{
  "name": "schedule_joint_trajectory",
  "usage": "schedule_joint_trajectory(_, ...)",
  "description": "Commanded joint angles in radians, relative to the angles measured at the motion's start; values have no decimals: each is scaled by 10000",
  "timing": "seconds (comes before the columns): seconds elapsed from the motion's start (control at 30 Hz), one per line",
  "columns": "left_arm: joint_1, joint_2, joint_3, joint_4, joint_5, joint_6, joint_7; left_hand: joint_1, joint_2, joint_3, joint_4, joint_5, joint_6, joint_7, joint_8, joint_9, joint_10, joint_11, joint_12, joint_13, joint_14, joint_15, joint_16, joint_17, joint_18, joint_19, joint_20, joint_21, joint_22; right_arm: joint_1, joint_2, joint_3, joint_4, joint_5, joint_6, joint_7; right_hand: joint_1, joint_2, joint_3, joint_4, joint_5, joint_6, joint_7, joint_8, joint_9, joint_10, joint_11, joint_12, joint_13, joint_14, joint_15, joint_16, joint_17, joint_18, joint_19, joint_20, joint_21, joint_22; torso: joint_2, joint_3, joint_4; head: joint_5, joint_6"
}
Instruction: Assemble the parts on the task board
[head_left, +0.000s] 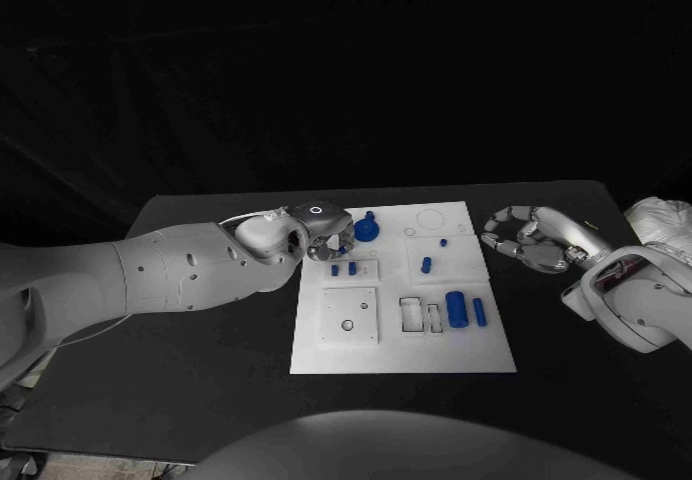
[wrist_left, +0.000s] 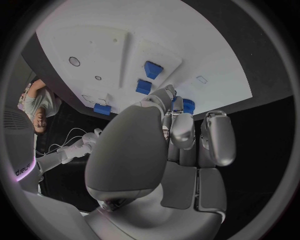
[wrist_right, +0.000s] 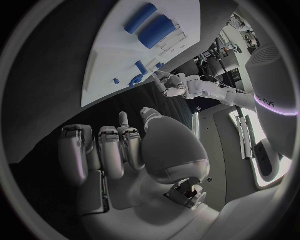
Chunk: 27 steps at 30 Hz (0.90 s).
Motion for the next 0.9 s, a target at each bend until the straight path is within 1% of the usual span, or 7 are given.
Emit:
schedule_joint_trajectory(0.03,-36,65,7,-49,46,-248,-69,-13,28,-18,48,1,-75,20,-51,-16,73,33,-41,8,-54,8,-33,-13,-31,121,3,-35,1839,-10,-1,-1,3,-36,93,2,80,-19,-31,36,5,0,-17,40,10,1075,48,39,2635,1026,57,35,2631,157,231,62,-44,2235,3,0,3,-16,0)
schedule_joint_trajectory(0.2,-89,173,11,-183,154,-311,-43,-10,40,-14,51,28,-81,25,-58,-23,100,38,-39,9,-58,12,-43,-32,-30,118,7,-46,1836,-14,-6,-1,2,-36,113,-24,86,-17,-28,35,6,-5,-18,40,9,1075,47,39,2635,1026,57,35,2631,156,233,62,-42,2236,3,-6,3,-15,0)
schedule_joint_trajectory(0.3,-107,224,12,-243,194,-354,-29,-6,48,-11,52,53,-79,34,-59,-27,109,46,-43,8,-68,15,-68,-71,-27,112,9,-63,1832,-19,-9,-1,2,-36,124,-38,93,-9,-23,35,9,-6,-18,42,8,1075,46,39,2635,1026,57,35,2631,158,228,62,-47,2234,1,-2,6,-15,0)
schedule_joint_trajectory(0.57,-122,238,14,-273,231,-642,-31,28,54,1,33,139,-83,41,-69,-41,123,59,-62,3,-88,26,-111,-139,-22,103,17,-91,1825,-30,-11,-1,-8,-36,150,-74,109,5,-12,32,14,-11,-20,46,6,1075,46,39,2635,1026,56,35,2631,157,231,62,-45,2235,-3,2,3,2,0)
schedule_joint_trajectory(0.9,-125,278,14,-305,255,-391,-102,36,41,-2,27,159,-134,21,-103,-64,119,61,-89,-5,-133,32,-220,-299,-7,76,26,-168,1804,-41,-2,-1,-18,-36,202,-125,122,13,-4,28,17,-15,-21,48,4,1075,44,39,2635,1026,56,35,2631,160,223,62,-54,2231,-2,-1,2,4,0)
